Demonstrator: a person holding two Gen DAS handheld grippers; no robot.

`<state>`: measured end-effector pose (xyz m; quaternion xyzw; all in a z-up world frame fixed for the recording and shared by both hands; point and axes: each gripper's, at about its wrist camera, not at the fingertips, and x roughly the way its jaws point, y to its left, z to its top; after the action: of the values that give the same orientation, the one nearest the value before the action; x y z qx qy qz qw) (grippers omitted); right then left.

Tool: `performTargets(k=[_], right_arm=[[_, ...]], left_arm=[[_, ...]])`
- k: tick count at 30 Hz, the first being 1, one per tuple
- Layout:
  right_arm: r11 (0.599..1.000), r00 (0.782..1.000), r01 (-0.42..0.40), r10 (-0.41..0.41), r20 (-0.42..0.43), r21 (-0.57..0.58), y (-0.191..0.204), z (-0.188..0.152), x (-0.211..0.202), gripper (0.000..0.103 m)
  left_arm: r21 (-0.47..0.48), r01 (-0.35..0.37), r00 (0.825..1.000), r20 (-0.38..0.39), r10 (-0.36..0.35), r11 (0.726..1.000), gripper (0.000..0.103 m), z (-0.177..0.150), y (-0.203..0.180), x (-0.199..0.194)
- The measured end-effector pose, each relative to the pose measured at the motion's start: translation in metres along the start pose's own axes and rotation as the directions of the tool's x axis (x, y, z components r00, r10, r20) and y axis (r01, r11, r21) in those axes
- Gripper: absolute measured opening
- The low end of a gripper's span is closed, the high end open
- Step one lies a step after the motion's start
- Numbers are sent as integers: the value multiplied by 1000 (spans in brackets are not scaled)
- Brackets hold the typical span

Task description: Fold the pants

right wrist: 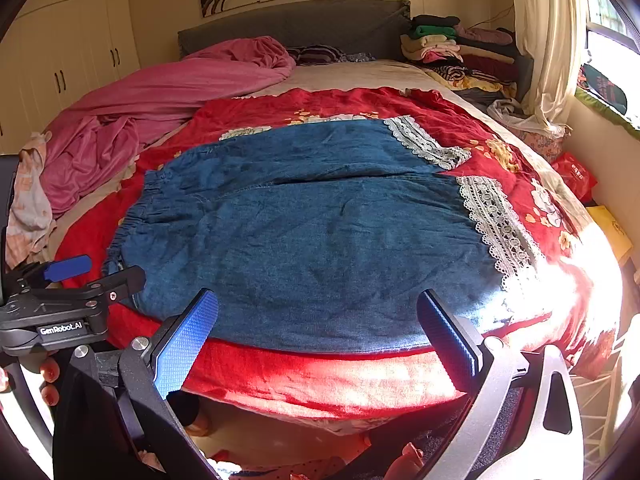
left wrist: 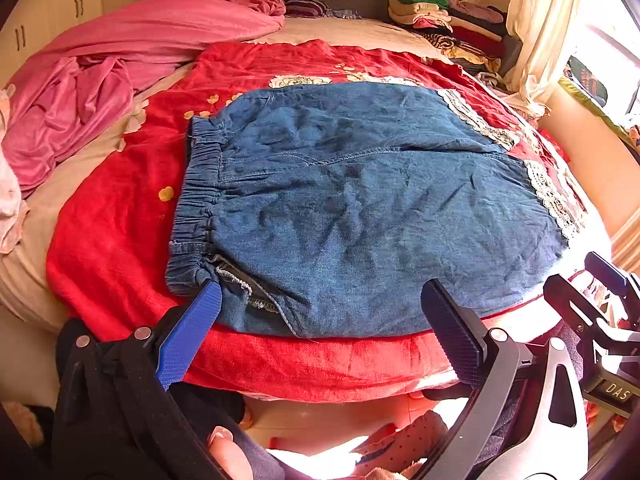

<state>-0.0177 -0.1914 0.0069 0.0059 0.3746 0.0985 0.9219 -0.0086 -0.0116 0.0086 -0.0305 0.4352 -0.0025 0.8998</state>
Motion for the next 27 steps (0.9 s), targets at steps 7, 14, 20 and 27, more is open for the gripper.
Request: performTargets(k=[7,14,20,27], right_arm=[[1000,1000,3,-3,-7,0,2,0,3,99],[1000,1000,7,-7,-15,4,2,2,10,99],[1000,1000,7,-7,-28,-4,1,7,21,99],[999,1000,-14,13,-14,-50,5,38,41,99]], left_arm=[[-1,3,1000,-4,-3,1000,94,0,0,2],[-2,12,1000,-12,-12,1000,94,2,1,9],[-12,25,1000,-14,-25,1000,94,5,6,16],[-47,28,1000,-12,-28,999,94,22,29,30]])
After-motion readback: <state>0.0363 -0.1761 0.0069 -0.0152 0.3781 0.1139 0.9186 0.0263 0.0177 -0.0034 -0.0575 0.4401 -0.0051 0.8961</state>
